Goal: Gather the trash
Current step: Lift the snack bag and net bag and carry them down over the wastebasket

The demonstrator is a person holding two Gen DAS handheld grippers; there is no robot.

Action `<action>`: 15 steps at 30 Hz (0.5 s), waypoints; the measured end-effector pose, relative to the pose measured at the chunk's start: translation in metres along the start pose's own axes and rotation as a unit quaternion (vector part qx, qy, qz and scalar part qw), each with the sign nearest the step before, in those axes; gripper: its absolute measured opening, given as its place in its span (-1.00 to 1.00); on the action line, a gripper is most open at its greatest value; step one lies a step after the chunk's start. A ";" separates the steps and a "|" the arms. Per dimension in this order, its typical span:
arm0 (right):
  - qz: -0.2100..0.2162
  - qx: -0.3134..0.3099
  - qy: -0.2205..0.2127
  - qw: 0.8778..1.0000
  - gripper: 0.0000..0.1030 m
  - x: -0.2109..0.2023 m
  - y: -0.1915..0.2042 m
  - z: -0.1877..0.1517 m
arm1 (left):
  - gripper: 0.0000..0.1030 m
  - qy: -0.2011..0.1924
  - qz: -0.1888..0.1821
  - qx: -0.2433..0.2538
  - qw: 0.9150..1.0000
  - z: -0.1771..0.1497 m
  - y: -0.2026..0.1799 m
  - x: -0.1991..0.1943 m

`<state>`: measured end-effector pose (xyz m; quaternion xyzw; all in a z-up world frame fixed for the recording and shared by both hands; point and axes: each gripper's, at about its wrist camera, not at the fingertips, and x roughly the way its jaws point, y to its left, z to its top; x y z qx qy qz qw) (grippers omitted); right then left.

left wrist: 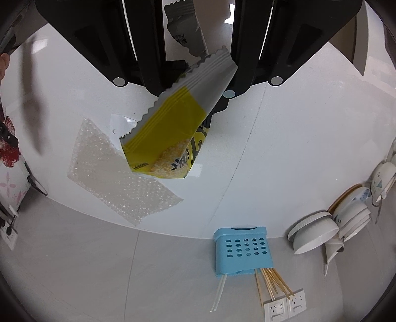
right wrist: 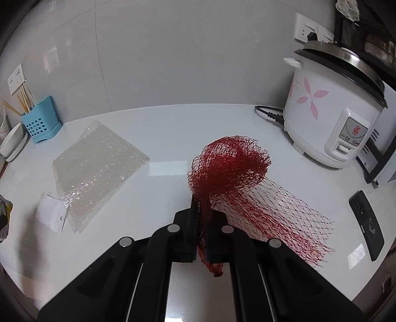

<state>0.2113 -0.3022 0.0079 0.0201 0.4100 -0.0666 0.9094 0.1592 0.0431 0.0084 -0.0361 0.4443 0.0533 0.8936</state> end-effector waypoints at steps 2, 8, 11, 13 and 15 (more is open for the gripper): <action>0.000 -0.008 -0.011 1.000 -0.94 -0.016 0.003 -0.006 | -0.85 -0.007 -0.010 0.004 1.000 -0.007 -0.001 -0.013; 0.011 -0.025 -0.038 0.999 -0.94 -0.061 0.013 -0.027 | -0.85 -0.026 -0.032 0.013 0.999 -0.027 -0.005 -0.056; 0.022 -0.033 -0.056 0.998 -0.94 -0.088 0.018 -0.041 | -0.85 -0.038 -0.042 0.019 0.998 -0.041 -0.009 -0.080; 0.029 -0.040 -0.069 0.996 -0.94 -0.108 0.023 -0.054 | -0.85 -0.046 -0.050 0.024 0.997 -0.053 -0.013 -0.097; 0.042 -0.042 -0.079 0.995 -0.94 -0.124 0.027 -0.068 | -0.85 -0.051 -0.060 0.029 0.996 -0.065 -0.016 -0.110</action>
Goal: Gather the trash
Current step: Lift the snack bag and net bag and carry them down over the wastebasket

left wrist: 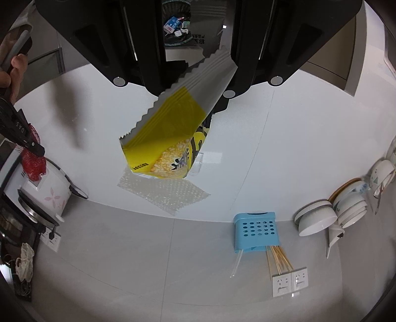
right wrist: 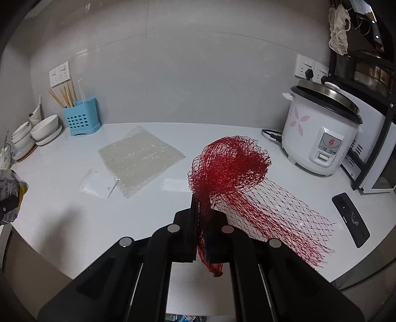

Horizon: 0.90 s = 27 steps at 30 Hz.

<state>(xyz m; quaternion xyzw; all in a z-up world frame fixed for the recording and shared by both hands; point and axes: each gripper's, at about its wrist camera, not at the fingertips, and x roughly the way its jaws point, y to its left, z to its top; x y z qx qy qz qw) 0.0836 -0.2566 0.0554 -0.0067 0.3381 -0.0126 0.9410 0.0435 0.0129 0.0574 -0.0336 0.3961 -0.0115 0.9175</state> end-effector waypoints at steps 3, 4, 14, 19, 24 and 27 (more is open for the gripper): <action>0.013 -0.009 -0.017 1.000 -0.94 -0.028 0.010 -0.021 | -0.85 -0.007 -0.015 0.010 1.000 -0.022 -0.009 -0.021; 0.020 -0.012 -0.023 0.999 -0.94 -0.037 0.013 -0.029 | -0.84 -0.010 -0.020 0.012 1.000 -0.029 -0.012 -0.026; 0.047 -0.026 -0.083 0.995 -0.94 -0.112 0.034 -0.129 | -0.84 -0.047 -0.056 0.038 0.997 -0.115 -0.035 -0.070; 0.015 -0.056 -0.126 0.990 -0.94 -0.136 0.051 -0.186 | -0.84 -0.053 -0.064 0.044 0.996 -0.164 -0.039 -0.073; 0.027 -0.070 -0.115 0.991 -0.94 -0.133 0.065 -0.240 | -0.84 -0.028 -0.080 0.043 0.996 -0.216 -0.039 -0.049; 0.031 -0.074 -0.104 0.991 -0.94 -0.122 0.072 -0.271 | -0.84 -0.012 -0.090 0.042 0.995 -0.245 -0.041 -0.029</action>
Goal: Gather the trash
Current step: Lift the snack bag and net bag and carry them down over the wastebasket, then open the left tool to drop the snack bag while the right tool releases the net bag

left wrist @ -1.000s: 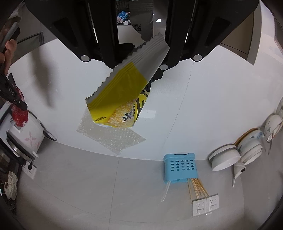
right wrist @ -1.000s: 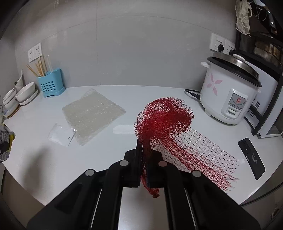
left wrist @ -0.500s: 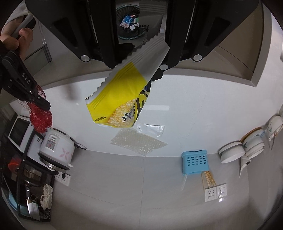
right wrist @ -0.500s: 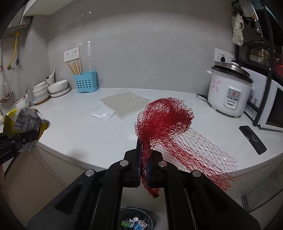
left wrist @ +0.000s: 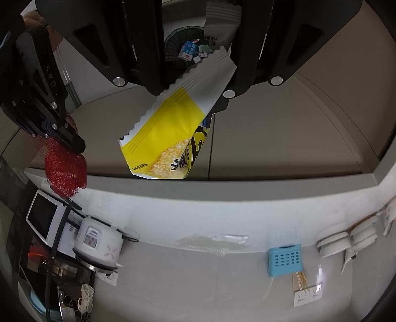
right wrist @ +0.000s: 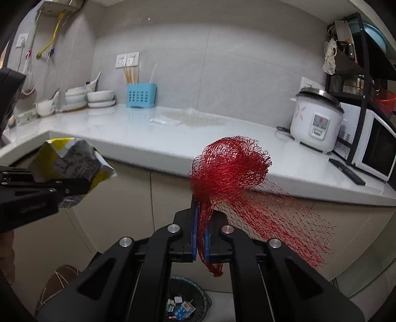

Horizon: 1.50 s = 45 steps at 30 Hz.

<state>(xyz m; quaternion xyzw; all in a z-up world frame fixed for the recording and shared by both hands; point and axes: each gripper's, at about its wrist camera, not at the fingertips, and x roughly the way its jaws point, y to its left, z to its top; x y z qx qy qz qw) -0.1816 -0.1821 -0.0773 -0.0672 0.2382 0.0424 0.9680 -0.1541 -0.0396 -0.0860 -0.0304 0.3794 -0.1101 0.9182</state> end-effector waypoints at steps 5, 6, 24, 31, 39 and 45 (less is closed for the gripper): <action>0.016 0.025 0.057 0.998 -0.94 0.029 0.007 -0.054 | -0.84 0.024 0.000 -0.001 1.000 -0.047 0.002 0.043; 0.020 0.029 0.067 0.997 -0.94 0.036 0.007 -0.064 | -0.84 0.032 0.000 -0.005 0.999 -0.056 0.005 0.052; 0.026 0.093 0.319 0.943 -0.94 0.237 -0.001 -0.262 | -0.84 0.198 -0.029 -0.036 0.979 -0.191 0.032 0.289; 0.025 0.096 0.379 0.920 -0.94 0.301 -0.004 -0.309 | -0.84 0.262 -0.042 -0.042 0.963 -0.222 0.037 0.365; 0.031 0.106 0.417 0.902 -0.94 0.329 -0.003 -0.337 | -0.79 0.307 -0.058 -0.047 0.949 -0.243 0.033 0.415; 0.040 0.124 0.427 0.895 -0.94 0.334 -0.013 -0.341 | -0.14 0.302 -0.044 -0.043 0.951 -0.244 0.036 0.416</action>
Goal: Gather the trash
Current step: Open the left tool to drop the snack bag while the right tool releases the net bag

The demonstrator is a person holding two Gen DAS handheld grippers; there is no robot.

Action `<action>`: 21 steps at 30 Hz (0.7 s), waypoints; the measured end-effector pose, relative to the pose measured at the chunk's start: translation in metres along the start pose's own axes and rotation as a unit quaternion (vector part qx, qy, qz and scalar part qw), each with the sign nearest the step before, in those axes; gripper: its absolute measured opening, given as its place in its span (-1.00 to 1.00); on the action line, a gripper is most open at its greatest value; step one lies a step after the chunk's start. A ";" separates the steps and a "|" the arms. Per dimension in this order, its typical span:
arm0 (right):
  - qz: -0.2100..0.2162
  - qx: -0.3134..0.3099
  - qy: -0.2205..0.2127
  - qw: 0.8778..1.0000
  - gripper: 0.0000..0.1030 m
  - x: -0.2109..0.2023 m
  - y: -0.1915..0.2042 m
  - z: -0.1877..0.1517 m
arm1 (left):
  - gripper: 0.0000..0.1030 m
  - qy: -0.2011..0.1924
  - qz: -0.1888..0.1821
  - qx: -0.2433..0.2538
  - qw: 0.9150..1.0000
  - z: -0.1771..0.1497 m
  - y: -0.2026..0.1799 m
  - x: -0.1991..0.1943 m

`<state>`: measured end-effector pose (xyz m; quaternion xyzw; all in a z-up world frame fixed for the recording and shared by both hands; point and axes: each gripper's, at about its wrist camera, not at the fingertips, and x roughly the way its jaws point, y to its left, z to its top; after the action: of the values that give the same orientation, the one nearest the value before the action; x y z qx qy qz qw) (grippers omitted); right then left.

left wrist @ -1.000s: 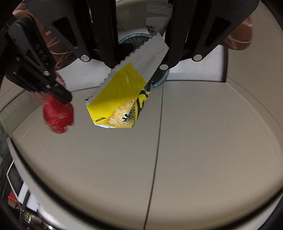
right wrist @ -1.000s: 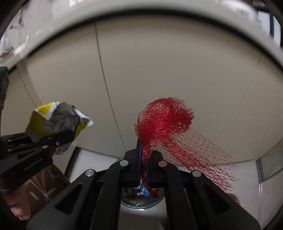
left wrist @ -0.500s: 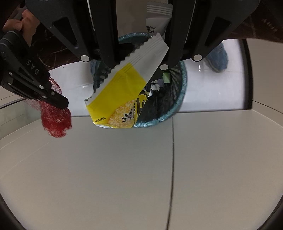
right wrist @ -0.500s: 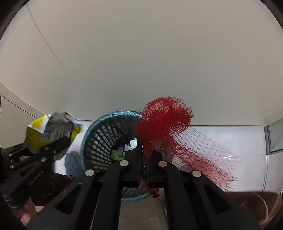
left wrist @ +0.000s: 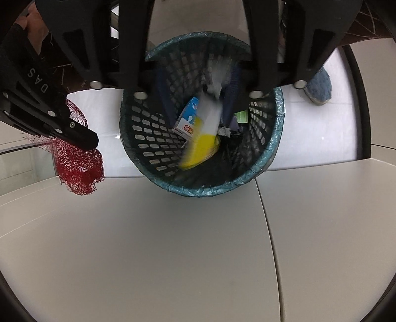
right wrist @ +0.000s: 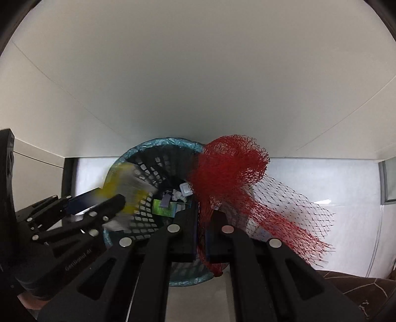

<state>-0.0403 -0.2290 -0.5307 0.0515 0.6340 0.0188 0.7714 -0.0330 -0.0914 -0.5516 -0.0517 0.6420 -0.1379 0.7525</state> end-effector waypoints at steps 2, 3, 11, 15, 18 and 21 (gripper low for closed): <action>0.001 -0.001 0.003 1.000 -0.94 0.000 0.001 0.000 | -0.08 -0.001 0.007 0.002 1.000 0.000 -0.003 0.000; 0.001 -0.001 0.004 1.000 -0.94 -0.001 0.001 0.001 | -0.05 -0.001 0.006 0.000 1.000 -0.001 -0.001 -0.001; 0.070 0.018 0.027 0.997 -0.88 0.001 -0.001 0.006 | 0.68 -0.036 0.064 -0.039 0.997 0.005 0.014 -0.019; 0.098 0.024 0.026 0.995 -0.78 0.003 0.000 0.008 | 0.82 -0.036 0.080 -0.063 0.994 0.006 0.028 -0.015; 0.105 0.027 0.023 0.994 -0.37 0.000 0.000 0.009 | 0.84 -0.032 0.086 -0.076 0.993 0.008 0.037 -0.018; 0.114 0.035 0.020 0.993 -0.14 -0.002 -0.001 0.010 | 0.87 -0.031 0.087 -0.086 0.992 0.010 0.042 -0.019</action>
<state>-0.0307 -0.2309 -0.5268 0.1495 0.6397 0.0855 0.7491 -0.0197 -0.0468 -0.5421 -0.0642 0.6298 -0.0142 0.7740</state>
